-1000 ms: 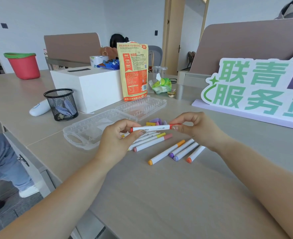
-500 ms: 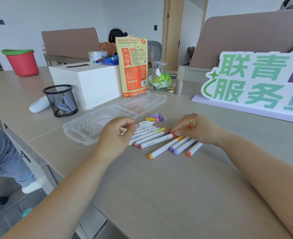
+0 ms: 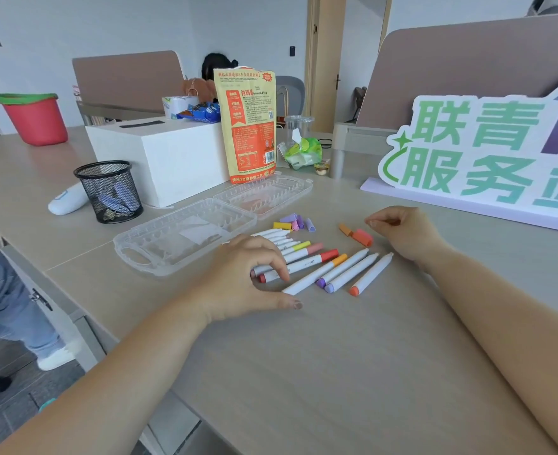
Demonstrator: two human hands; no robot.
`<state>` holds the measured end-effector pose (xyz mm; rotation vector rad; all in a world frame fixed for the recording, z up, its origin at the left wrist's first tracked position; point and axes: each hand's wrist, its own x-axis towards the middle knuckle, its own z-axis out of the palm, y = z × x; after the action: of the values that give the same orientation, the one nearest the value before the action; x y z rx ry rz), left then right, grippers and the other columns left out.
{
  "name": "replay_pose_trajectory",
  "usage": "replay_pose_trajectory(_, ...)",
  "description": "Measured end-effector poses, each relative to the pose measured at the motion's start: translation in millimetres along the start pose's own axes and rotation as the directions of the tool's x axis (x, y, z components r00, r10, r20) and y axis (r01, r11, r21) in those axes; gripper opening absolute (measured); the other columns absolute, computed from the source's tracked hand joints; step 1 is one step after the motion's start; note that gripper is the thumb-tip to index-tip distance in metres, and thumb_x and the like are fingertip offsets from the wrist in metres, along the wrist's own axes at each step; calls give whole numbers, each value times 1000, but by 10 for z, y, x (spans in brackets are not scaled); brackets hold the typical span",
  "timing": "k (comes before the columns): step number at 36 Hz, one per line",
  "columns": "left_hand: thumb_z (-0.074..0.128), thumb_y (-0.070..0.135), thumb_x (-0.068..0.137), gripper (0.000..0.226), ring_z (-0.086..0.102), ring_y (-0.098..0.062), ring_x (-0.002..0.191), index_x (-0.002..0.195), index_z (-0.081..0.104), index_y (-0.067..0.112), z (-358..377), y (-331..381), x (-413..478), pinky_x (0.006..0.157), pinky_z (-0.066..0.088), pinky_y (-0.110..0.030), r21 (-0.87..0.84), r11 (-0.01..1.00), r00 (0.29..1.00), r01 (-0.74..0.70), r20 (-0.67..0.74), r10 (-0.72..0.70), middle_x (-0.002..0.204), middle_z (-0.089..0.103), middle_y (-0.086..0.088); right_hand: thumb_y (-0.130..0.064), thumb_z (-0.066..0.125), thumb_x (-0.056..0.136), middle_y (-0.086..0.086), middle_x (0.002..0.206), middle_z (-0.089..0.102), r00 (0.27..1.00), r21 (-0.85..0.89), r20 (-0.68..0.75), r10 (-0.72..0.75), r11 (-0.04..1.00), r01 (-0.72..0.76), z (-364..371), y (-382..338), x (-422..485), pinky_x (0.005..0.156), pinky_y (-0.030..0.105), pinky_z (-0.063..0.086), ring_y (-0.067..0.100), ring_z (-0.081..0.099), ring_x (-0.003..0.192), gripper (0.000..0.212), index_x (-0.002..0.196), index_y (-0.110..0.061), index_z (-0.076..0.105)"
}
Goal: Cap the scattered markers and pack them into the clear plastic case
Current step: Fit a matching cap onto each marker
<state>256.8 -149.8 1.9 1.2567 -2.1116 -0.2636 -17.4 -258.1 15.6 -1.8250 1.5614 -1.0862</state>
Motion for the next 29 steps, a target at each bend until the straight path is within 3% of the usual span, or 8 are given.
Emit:
replay_pose_trajectory(5, 67, 68, 57, 32, 46, 4, 105, 69, 66, 39, 28, -41, 6, 94, 38, -26, 11, 1000, 1000, -19, -24, 19, 98, 58, 23, -17, 59, 92, -2, 103, 67, 1000, -15, 6, -2, 1000, 2, 22, -2, 2, 85, 25, 44, 16, 58, 98, 12, 95, -17, 70)
replay_pose_trajectory(10, 67, 55, 61, 26, 50, 2, 98, 71, 68, 31, 51, -57, 15, 86, 36, -14, -36, 999, 995, -14, -103, 10, 98, 60, 22, -16, 59, 93, -1, 105, 67, 1000, 6, 4, 10, 1000, -10, 14, -1, -3, 78, 20, 43, 16, 60, 93, 12, 96, -15, 70)
replay_pose_trajectory(13, 79, 39, 66, 13, 50, 1, 97, 68, 67, 34, 37, -54, 31, 83, 35, -11, -58, 998, 987, 20, -159, -29, 99, 59, 23, -16, 58, 92, -1, 106, 68, 1000, -7, -5, 2, 1000, -2, 1, 6, 4, 84, 22, 41, 15, 58, 99, 13, 97, -14, 70)
replay_pose_trajectory(16, 84, 24, 69, 18, 49, 2, 98, 70, 68, 32, 29, -64, 32, 82, 34, -9, -40, 999, 985, 33, -167, -39, 101, 58, 22, -16, 59, 92, 0, 107, 68, 1000, -22, -9, 3, 1000, -4, -2, 20, 14, 83, 22, 40, 13, 57, 97, 14, 99, -13, 71)
replay_pose_trajectory(19, 79, 39, 64, 14, 50, -1, 97, 67, 66, 35, 38, -61, 24, 81, 36, -11, -52, 998, 989, 19, -145, -27, 100, 59, 21, -16, 59, 92, 0, 106, 67, 1000, -29, 2, 5, 1000, -5, 0, 26, 14, 83, 22, 40, 13, 56, 95, 15, 100, -12, 71)
replay_pose_trajectory(21, 69, 52, 62, 22, 51, -1, 96, 73, 67, 33, 46, -77, 30, 82, 37, -12, -42, 999, 992, -4, -129, -2, 100, 60, 21, -16, 59, 92, 0, 105, 67, 1000, -25, 11, 7, 1000, -7, -2, 25, 7, 83, 22, 40, 12, 56, 94, 15, 100, -12, 71)
replay_pose_trajectory(23, 67, 57, 60, 33, 50, -1, 98, 85, 65, 35, 51, -84, 35, 84, 36, -13, -14, 1000, 995, -19, -102, 18, 98, 60, 20, -16, 60, 92, -1, 104, 66, 1000, -6, 21, 13, 1000, -13, -4, 16, -3, 80, 21, 39, 11, 55, 91, 13, 99, -13, 70)
replay_pose_trajectory(29, 60, 66, 65, 30, 47, 0, 108, 85, 66, 44, 100, -5, 96, 93, 38, -23, -4, 1000, 995, -12, -101, 12, 103, 57, 23, -19, 59, 92, -5, 102, 65, 997, 79, 42, 63, 995, -66, -85, -29, -43, 67, 12, 39, 3, 54, 83, 15, 101, -15, 70)
